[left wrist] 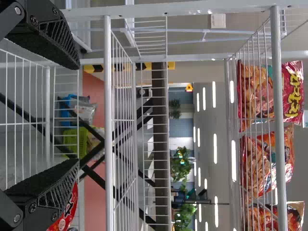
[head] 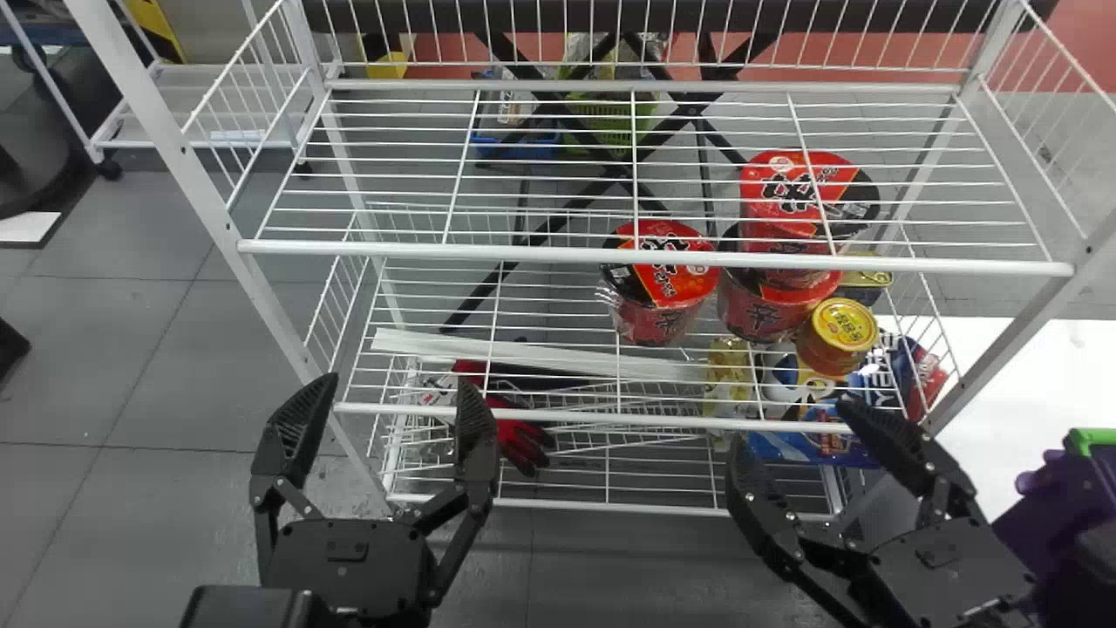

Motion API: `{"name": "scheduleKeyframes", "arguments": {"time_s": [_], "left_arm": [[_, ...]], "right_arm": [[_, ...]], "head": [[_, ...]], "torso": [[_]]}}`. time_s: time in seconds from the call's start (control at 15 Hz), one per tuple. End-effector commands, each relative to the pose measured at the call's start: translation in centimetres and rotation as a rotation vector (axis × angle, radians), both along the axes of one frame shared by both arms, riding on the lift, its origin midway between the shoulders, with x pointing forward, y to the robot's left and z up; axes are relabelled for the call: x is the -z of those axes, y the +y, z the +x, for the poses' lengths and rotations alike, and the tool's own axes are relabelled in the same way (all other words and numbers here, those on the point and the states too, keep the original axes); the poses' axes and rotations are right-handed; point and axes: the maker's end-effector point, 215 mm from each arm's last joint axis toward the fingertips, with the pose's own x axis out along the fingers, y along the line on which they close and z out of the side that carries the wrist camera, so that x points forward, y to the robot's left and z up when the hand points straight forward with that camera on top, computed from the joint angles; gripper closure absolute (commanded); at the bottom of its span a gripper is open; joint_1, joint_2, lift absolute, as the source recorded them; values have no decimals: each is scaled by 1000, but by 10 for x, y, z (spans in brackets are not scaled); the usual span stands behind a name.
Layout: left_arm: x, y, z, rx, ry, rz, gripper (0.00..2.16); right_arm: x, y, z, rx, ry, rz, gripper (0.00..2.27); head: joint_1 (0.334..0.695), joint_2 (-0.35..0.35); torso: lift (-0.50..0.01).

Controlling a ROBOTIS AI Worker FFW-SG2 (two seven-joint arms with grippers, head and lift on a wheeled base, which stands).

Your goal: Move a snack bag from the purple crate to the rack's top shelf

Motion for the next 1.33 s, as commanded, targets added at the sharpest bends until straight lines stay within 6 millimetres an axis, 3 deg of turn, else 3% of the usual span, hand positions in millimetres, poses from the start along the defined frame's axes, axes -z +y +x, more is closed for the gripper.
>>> {"name": "scheduleKeyframes", "arguments": {"time_s": [0.0,0.2,0.33,0.47,0.73,0.87,1.0,1.13,1.27], "left_arm": [[1,-1,-1,1,1,1,140],[4,-1,-1,0,7,1,140],[5,-5,-1,4,6,-6,140],[11,-6,1,-2,8,-6,140],[14,-17,4,14,8,-20,140],[19,-22,5,21,3,-25,140],[22,-24,6,21,0,-26,140],[19,-29,9,32,-10,-30,140],[17,-32,9,48,-15,-28,140]], "right_arm": [[-1,-2,-1,5,20,0,164],[-13,-16,-1,31,19,-25,167],[-11,-51,-1,104,69,-80,167],[-10,-97,-6,180,120,-117,167],[14,-195,-37,332,306,-147,171],[18,-241,-51,372,394,-116,174],[16,-280,-59,415,478,-36,188],[12,-316,-77,504,560,182,188],[-21,-358,-82,586,457,326,188]], "head": [[695,32],[695,26],[695,6],[695,-38],[695,-200],[695,-330],[695,-350],[695,-350],[695,-350]], "torso": [[-459],[-459],[-459],[-459],[-459],[-459],[-459],[-459],[-459]]}}
